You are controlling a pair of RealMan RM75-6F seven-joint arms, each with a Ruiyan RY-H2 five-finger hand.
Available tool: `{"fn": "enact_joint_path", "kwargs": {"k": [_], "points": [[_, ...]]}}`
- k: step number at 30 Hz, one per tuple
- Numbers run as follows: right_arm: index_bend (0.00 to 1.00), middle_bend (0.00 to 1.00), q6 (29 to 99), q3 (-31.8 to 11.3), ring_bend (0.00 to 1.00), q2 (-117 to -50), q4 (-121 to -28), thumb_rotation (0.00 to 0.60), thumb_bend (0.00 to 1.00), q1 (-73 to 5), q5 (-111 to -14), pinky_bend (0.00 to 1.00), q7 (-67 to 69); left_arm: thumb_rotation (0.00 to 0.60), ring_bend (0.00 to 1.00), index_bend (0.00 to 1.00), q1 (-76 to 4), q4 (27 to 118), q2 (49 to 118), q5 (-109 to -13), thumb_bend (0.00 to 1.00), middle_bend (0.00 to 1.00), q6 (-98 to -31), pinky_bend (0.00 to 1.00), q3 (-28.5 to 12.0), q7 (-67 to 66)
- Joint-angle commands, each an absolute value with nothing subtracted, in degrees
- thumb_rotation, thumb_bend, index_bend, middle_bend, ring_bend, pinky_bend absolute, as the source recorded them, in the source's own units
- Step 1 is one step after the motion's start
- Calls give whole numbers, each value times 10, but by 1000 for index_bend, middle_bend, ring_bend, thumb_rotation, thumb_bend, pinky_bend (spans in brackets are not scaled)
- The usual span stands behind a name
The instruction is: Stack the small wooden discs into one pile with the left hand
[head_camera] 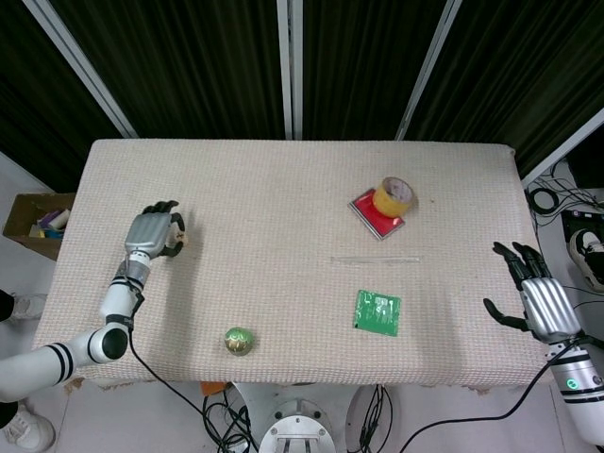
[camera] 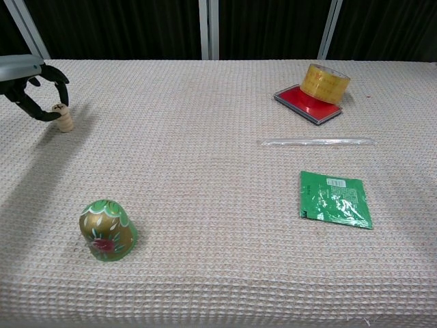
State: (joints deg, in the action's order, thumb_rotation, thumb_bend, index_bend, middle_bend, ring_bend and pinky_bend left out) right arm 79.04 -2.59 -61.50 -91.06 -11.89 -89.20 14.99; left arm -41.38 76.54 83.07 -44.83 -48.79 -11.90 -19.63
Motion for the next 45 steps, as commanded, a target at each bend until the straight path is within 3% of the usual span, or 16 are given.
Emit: {"fn": "enact_joint_path", "kwargs": {"k": [1, 16, 25, 32, 39, 45], "points": [[0, 167, 790, -26, 0, -615, -910, 600, 257, -119, -892, 0, 150, 600, 77, 438, -415, 764, 831, -446, 383, 108, -488, 144, -118, -197], [0, 170, 793, -26, 0, -613, -913, 600, 257, -116, -893, 0, 150, 600, 77, 411, -417, 763, 830, -440, 373, 107, -490, 143, -111, -195], [0, 170, 795, -26, 0, -610, -912, 600, 257, -115, -892, 0, 153, 600, 77, 291, -405, 784, 817, -455, 321, 93, -510, 144, -112, -176], [0, 169, 787, -26, 0, -595, -909, 600, 257, -114, -886, 0, 168, 600, 77, 277, -320, 836, 757, -534, 296, 93, -641, 144, -102, -110], [22, 159, 775, -26, 0, -584, -894, 600, 255, -115, -876, 0, 172, 600, 77, 277, -196, 844, 701, -655, 294, 95, -807, 143, -47, -39], [22, 139, 796, -25, 0, -602, -894, 600, 254, -108, -885, 0, 142, 600, 78, 277, -107, 871, 691, -722, 247, 96, -911, 142, -1, -8]]}}
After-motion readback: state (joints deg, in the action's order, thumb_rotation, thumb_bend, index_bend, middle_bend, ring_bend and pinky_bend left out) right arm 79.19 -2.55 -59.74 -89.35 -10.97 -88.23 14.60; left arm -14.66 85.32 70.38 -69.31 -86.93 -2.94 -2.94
